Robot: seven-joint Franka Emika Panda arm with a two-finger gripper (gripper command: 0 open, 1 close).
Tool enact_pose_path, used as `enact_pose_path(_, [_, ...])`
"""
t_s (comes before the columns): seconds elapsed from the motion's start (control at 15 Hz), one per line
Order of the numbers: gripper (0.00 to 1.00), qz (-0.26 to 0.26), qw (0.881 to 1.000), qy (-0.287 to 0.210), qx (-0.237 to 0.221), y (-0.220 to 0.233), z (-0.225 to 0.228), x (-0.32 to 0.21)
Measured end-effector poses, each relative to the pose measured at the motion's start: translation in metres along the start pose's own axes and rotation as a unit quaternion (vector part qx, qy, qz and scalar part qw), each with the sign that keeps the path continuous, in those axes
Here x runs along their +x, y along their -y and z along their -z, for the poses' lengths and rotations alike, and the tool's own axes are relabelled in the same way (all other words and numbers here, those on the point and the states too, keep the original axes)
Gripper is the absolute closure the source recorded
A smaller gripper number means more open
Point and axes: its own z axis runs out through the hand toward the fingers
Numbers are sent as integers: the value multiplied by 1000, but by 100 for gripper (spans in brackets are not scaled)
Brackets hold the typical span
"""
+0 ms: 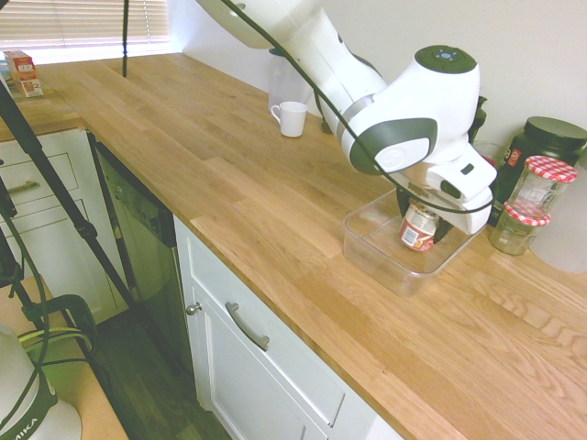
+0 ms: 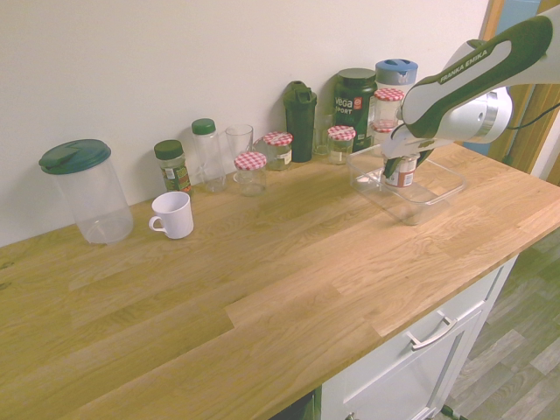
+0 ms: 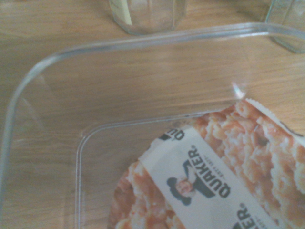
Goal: Put the cereal into the container
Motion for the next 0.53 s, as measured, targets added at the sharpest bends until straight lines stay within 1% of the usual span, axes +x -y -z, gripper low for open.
enact_pose_path(0.13, [100,6,1000,1,-4,1,-3,-1])
enact_pose_path(0.2, [0,7,1000,5,-5,2,-3,-2])
enact_pose_path(0.33, [0,8,1000,19,-11,1,-5,-5])
enact_pose_path(0.53, [0,10,1000,24,-12,2,-4,-7])
